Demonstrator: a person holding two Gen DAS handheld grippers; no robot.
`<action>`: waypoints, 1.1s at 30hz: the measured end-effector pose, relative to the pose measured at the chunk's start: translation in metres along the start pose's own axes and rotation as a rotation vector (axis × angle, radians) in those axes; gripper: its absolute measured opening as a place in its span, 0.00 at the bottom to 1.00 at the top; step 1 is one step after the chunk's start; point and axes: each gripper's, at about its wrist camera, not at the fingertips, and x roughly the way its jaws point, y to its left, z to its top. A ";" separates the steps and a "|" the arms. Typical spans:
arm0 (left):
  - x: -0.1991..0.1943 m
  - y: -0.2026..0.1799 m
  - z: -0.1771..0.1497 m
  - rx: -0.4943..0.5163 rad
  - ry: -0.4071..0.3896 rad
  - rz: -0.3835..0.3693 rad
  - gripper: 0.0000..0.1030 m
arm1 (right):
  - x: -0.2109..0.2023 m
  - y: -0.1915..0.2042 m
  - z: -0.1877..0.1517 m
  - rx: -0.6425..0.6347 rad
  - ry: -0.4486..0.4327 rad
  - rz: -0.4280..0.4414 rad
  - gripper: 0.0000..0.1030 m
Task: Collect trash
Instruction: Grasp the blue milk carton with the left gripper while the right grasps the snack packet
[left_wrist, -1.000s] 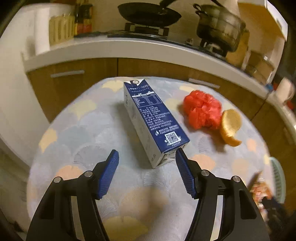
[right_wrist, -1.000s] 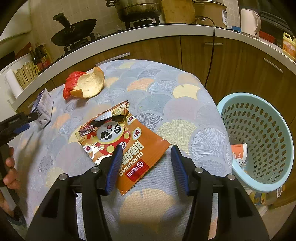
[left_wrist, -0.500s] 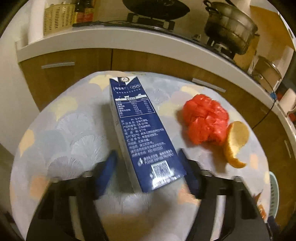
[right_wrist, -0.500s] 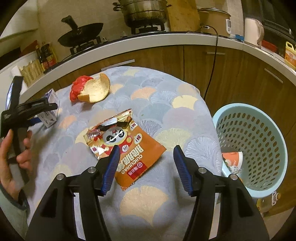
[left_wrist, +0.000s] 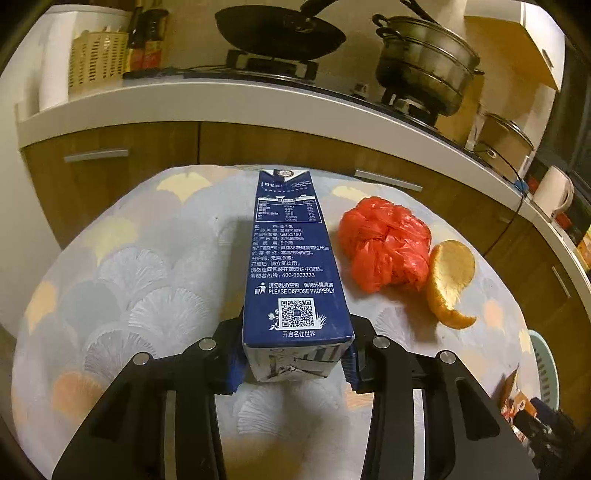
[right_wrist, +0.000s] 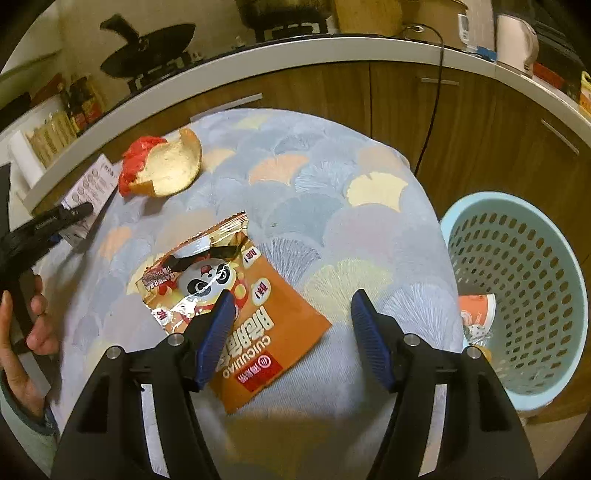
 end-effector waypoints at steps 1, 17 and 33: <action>0.000 0.000 0.000 -0.002 0.001 -0.002 0.37 | 0.001 0.004 -0.001 -0.018 0.000 -0.015 0.61; -0.003 0.006 0.001 -0.030 -0.017 -0.039 0.37 | -0.033 0.032 -0.024 -0.061 -0.109 0.041 0.04; -0.001 0.004 0.000 -0.014 -0.015 -0.061 0.37 | -0.030 0.029 -0.017 0.028 -0.055 0.040 0.86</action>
